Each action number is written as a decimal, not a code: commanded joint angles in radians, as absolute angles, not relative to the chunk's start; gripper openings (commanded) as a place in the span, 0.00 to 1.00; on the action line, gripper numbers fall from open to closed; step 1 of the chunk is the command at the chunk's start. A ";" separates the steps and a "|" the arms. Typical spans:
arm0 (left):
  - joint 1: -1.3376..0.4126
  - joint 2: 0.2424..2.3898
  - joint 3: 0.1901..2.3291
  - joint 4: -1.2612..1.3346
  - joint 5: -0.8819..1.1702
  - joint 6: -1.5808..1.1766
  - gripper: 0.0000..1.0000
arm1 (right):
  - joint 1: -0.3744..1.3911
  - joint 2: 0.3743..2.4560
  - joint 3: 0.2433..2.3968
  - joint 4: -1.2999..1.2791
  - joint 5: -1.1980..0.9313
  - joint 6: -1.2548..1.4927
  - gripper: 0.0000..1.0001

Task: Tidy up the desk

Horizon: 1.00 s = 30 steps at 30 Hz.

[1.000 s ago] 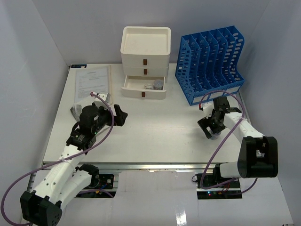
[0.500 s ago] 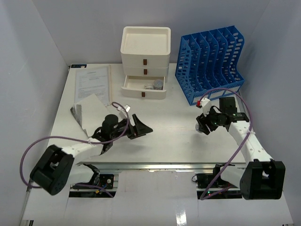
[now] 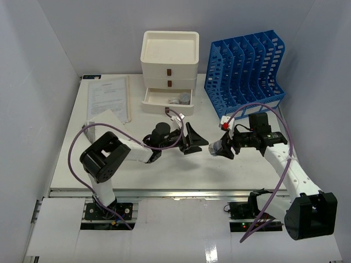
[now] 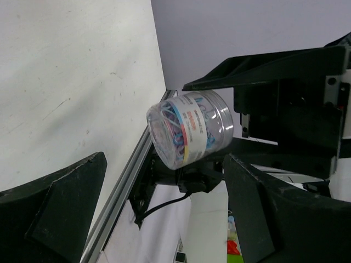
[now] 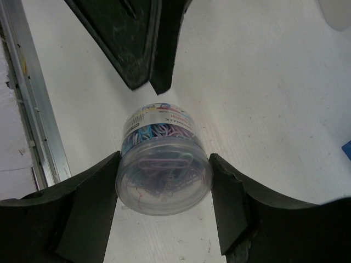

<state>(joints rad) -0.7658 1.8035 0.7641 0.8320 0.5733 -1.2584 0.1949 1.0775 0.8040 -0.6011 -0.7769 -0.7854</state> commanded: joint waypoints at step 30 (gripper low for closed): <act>-0.846 1.865 1.013 0.452 0.570 -1.093 0.14 | 0.398 1.095 0.826 -0.481 -0.534 -0.749 0.96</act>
<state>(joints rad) -0.8307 1.8847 0.9725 0.5673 0.5833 -1.1609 0.3846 1.1192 0.7940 -0.5274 -0.5565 -0.7494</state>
